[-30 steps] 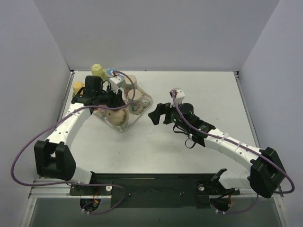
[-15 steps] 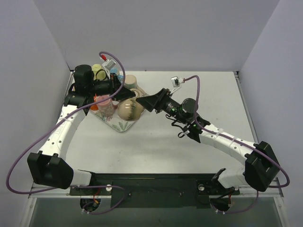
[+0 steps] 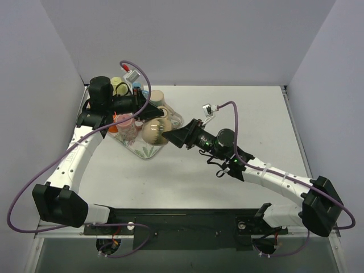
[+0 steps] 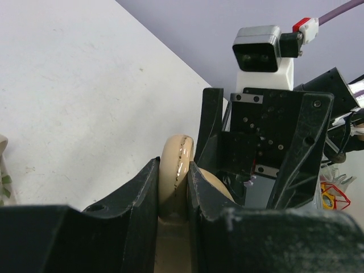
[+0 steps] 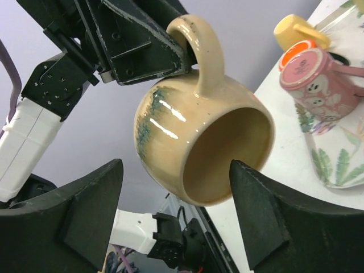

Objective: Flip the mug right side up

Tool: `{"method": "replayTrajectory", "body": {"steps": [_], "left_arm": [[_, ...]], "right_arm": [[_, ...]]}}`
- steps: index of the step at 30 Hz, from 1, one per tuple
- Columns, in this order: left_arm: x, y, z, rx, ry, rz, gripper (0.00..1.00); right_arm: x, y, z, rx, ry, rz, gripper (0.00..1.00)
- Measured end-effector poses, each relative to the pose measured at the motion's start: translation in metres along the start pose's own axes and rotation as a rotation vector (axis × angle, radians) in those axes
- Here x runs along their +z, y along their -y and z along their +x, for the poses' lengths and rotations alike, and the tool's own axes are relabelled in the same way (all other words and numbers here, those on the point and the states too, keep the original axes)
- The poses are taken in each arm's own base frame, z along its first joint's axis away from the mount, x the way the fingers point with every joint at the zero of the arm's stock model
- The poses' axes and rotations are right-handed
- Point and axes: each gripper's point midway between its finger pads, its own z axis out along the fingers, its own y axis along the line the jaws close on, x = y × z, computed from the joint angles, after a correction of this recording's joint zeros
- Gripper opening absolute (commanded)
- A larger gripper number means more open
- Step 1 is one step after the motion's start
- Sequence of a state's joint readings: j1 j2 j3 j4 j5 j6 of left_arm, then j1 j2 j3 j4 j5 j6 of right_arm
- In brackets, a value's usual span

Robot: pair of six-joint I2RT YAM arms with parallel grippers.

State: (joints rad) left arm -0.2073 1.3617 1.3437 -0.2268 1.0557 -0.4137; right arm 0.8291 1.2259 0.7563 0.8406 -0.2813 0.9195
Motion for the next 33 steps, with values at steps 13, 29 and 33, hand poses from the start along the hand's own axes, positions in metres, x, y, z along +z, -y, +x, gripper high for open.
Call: {"method": "replayTrajectory", "body": {"steps": [13,29,33], "left_arm": [[0.019,0.03,-0.004,-0.011,0.018,0.128,0.13],[-0.021,-0.103,-0.016,0.199,0.063,-0.489,0.77],[-0.035,-0.122,-0.002,0.343,-0.047,-0.579,0.77]], "right_arm": [[0.016,-0.052,0.002,-0.002,-0.069,-0.215,0.0],[-0.115,0.186,-0.056,-0.397,-0.267,0.882,0.0],[-0.18,0.268,-0.11,-0.333,-0.301,1.236,0.0]]}}
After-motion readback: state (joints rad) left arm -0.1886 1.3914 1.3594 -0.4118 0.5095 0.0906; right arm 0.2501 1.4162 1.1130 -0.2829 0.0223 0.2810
